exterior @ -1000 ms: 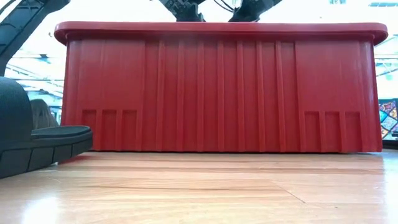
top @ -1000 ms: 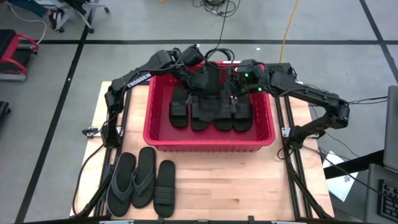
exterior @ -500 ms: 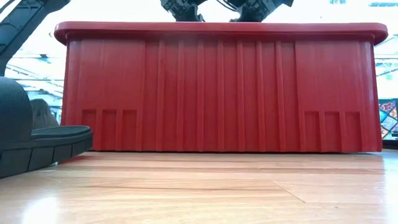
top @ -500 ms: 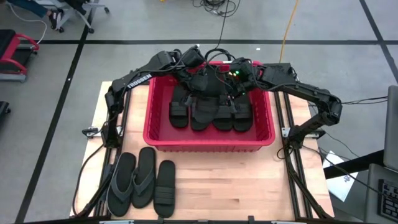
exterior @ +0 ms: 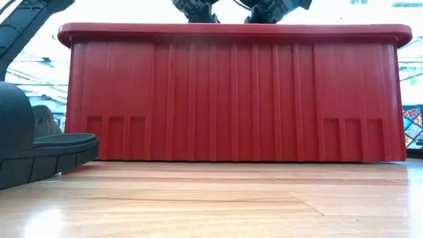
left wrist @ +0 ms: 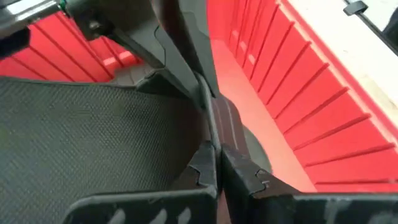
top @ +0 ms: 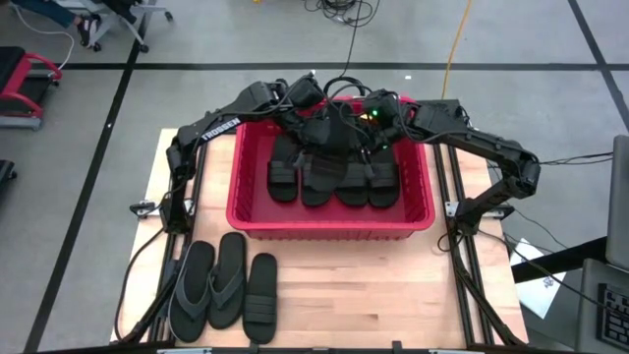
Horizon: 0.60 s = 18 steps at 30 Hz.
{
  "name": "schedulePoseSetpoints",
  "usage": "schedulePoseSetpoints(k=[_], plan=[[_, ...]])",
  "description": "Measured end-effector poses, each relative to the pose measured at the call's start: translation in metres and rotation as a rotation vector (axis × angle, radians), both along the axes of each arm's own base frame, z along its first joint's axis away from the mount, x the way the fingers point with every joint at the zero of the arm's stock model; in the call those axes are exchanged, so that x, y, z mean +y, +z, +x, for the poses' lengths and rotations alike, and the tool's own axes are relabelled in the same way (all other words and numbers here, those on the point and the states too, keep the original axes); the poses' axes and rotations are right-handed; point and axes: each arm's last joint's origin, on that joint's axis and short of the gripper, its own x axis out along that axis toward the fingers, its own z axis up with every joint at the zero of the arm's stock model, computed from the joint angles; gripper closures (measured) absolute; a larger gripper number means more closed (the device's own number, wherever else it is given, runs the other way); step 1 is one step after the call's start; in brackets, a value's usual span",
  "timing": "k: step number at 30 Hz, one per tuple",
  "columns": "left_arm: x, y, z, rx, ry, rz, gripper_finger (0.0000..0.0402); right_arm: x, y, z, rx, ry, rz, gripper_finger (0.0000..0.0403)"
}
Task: Pick and place slides into bin
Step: Put the black slide into the red bin
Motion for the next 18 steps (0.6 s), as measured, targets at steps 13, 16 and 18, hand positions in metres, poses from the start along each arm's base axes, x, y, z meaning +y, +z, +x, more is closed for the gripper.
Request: schedulePoseSetpoints(k=[13,16,18], plan=[[0.003,0.006,0.005,-0.047,0.119,-0.077,0.0335,-0.013,-0.013,-0.027,0.152,0.032,0.098,0.0400],[0.000,0.006,0.006,-0.041,0.117,-0.097,0.0298,-0.018,-0.014,-0.036,0.184,0.024,0.092,0.0401],[0.000,0.006,0.006,-0.037,0.123,-0.102,0.0273,-0.023,-0.015,-0.040,0.202,0.009,0.089,0.0401]])
